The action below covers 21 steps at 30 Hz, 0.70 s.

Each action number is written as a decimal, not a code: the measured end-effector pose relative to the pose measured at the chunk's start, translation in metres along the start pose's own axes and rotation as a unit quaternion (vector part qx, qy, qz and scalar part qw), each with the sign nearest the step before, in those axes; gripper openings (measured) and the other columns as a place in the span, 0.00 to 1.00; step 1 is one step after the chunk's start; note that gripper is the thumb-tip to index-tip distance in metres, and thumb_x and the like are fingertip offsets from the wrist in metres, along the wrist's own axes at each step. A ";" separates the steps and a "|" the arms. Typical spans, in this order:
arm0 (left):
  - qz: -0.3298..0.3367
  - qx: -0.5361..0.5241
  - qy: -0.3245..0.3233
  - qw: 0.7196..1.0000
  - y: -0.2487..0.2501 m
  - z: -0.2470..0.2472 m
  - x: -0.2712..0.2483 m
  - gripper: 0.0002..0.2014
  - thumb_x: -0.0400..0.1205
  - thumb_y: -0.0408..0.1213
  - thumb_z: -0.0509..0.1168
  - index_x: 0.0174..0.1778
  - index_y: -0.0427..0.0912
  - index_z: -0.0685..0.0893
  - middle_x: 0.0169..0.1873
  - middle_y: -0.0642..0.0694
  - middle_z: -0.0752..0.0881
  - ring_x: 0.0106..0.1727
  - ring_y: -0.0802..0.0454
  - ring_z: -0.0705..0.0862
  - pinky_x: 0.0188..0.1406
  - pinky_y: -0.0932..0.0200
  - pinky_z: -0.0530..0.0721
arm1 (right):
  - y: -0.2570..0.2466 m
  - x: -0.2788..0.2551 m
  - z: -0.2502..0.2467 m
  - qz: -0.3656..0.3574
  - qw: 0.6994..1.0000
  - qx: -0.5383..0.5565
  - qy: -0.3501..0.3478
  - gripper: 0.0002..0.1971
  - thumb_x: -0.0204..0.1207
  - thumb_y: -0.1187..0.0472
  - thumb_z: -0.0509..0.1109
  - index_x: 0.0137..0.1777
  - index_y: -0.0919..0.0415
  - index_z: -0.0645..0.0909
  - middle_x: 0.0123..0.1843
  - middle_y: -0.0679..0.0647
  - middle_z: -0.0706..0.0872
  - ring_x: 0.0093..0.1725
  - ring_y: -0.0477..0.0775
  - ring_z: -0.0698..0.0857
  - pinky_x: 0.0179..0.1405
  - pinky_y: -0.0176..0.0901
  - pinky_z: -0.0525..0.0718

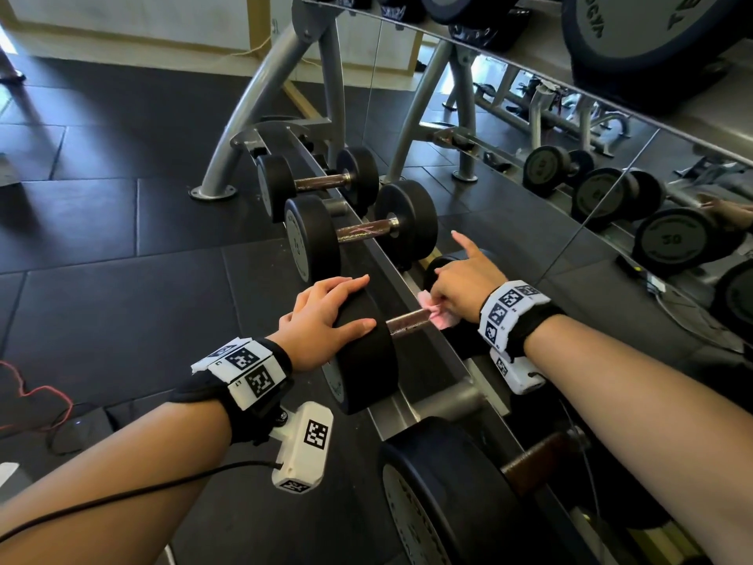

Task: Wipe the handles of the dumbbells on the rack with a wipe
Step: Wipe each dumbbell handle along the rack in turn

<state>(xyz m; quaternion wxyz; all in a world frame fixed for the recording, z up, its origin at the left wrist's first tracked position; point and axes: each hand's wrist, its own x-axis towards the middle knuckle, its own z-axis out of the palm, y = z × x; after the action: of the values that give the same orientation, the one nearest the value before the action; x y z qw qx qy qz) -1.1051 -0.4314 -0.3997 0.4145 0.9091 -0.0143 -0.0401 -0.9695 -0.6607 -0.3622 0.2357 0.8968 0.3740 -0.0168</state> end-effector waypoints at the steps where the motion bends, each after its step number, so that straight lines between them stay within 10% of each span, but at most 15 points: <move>1: 0.000 -0.002 0.000 1.000 0.000 0.000 0.000 0.32 0.83 0.56 0.63 0.82 0.71 0.57 0.81 0.60 0.59 0.82 0.51 0.53 0.80 0.34 0.54 | 0.001 0.000 0.000 0.002 1.000 0.018 -0.006 0.07 0.78 0.52 0.67 0.45 0.45 0.88 0.42 0.37 0.89 0.62 0.36 0.82 0.72 0.36 0.22; 3: 0.001 -0.006 0.002 1.000 0.000 0.000 0.000 0.32 0.83 0.56 0.63 0.81 0.72 0.57 0.81 0.60 0.59 0.82 0.51 0.53 0.80 0.34 0.54 | -0.003 0.002 0.000 0.001 0.996 0.086 -0.003 0.09 0.81 0.51 0.66 0.52 0.43 0.87 0.48 0.35 0.89 0.67 0.34 0.77 0.73 0.33 0.35; 9: 0.003 0.000 0.008 1.000 -0.002 0.002 0.001 0.31 0.83 0.56 0.64 0.81 0.73 0.58 0.80 0.61 0.59 0.82 0.53 0.53 0.78 0.35 0.54 | -0.035 0.010 -0.005 -0.038 0.987 0.148 -0.057 0.15 0.82 0.41 0.63 0.67 0.32 0.81 0.65 0.41 0.87 0.81 0.46 0.68 0.78 0.64 0.26; 17: 0.002 0.002 0.013 1.000 -0.003 0.002 0.001 0.31 0.82 0.58 0.64 0.79 0.75 0.58 0.80 0.62 0.59 0.82 0.53 0.53 0.78 0.35 0.55 | -0.042 0.012 -0.005 -0.020 0.992 0.123 -0.029 0.14 0.83 0.41 0.61 0.60 0.35 0.87 0.54 0.41 0.90 0.67 0.49 0.82 0.80 0.66 0.29; 21: -0.001 0.001 0.009 1.000 -0.002 0.002 0.002 0.31 0.83 0.58 0.64 0.80 0.75 0.58 0.80 0.62 0.59 0.82 0.53 0.53 0.78 0.34 0.55 | -0.028 0.012 -0.005 -0.018 0.997 0.072 -0.011 0.10 0.82 0.44 0.65 0.53 0.36 0.89 0.52 0.37 0.90 0.79 0.48 0.73 0.74 0.65 0.22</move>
<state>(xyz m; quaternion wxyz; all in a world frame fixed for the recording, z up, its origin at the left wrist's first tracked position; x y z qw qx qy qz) -1.1037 -0.4315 -0.4029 0.4135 0.9099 -0.0100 -0.0324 -0.9812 -0.6333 -0.3716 0.1741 0.9044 0.3854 -0.0575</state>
